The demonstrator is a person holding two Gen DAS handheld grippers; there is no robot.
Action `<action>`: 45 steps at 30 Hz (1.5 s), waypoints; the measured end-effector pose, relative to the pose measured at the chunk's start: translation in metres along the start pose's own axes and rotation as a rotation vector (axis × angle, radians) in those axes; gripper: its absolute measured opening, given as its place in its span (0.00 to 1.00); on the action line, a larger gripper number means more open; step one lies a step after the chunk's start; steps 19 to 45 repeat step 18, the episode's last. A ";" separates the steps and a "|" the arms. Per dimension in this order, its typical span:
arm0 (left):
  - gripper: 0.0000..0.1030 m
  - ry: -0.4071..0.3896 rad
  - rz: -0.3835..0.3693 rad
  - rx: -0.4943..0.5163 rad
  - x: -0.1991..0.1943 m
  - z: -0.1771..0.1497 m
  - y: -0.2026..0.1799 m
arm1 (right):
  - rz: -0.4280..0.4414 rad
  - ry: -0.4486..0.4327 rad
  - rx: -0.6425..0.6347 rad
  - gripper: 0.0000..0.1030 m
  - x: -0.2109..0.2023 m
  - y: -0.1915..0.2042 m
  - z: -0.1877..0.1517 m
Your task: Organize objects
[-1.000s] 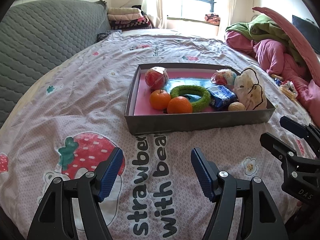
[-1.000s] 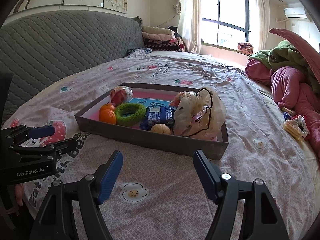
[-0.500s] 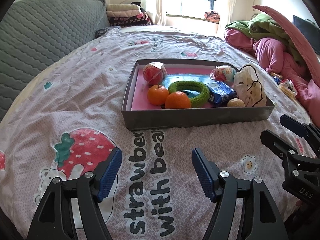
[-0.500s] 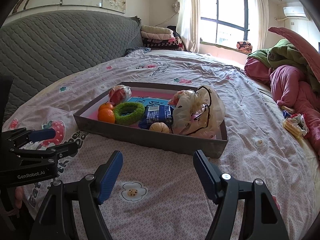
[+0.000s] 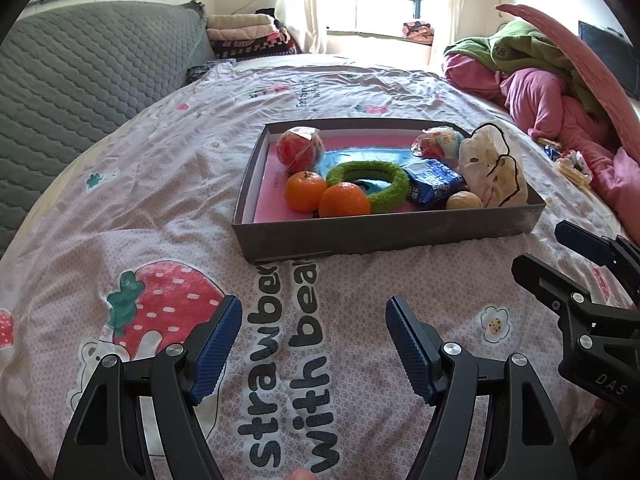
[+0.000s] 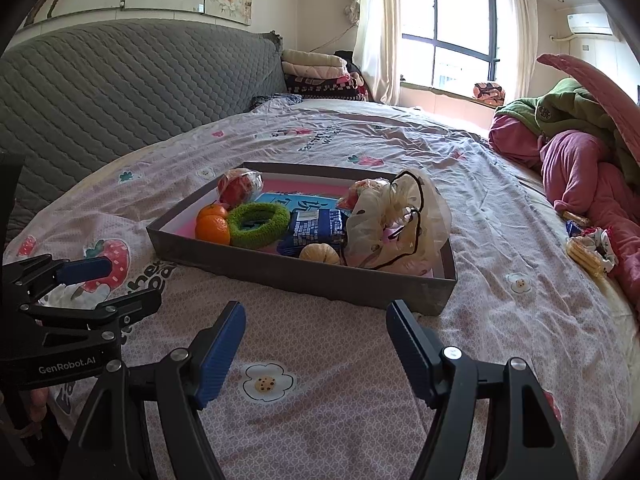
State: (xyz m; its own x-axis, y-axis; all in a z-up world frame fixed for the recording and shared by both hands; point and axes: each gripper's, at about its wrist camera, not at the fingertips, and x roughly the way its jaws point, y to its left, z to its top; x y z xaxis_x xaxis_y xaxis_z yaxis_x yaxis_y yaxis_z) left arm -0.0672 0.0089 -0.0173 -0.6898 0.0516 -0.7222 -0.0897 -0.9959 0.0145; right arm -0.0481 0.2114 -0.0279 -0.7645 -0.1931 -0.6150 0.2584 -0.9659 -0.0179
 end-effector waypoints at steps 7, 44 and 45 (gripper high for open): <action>0.73 0.008 0.007 0.007 0.002 0.000 0.000 | -0.003 0.002 -0.001 0.70 0.001 0.000 -0.001; 0.73 0.016 -0.003 0.001 0.004 -0.001 0.001 | -0.004 0.013 -0.005 0.70 0.003 0.000 -0.003; 0.73 0.016 -0.003 0.001 0.004 -0.001 0.001 | -0.004 0.013 -0.005 0.70 0.003 0.000 -0.003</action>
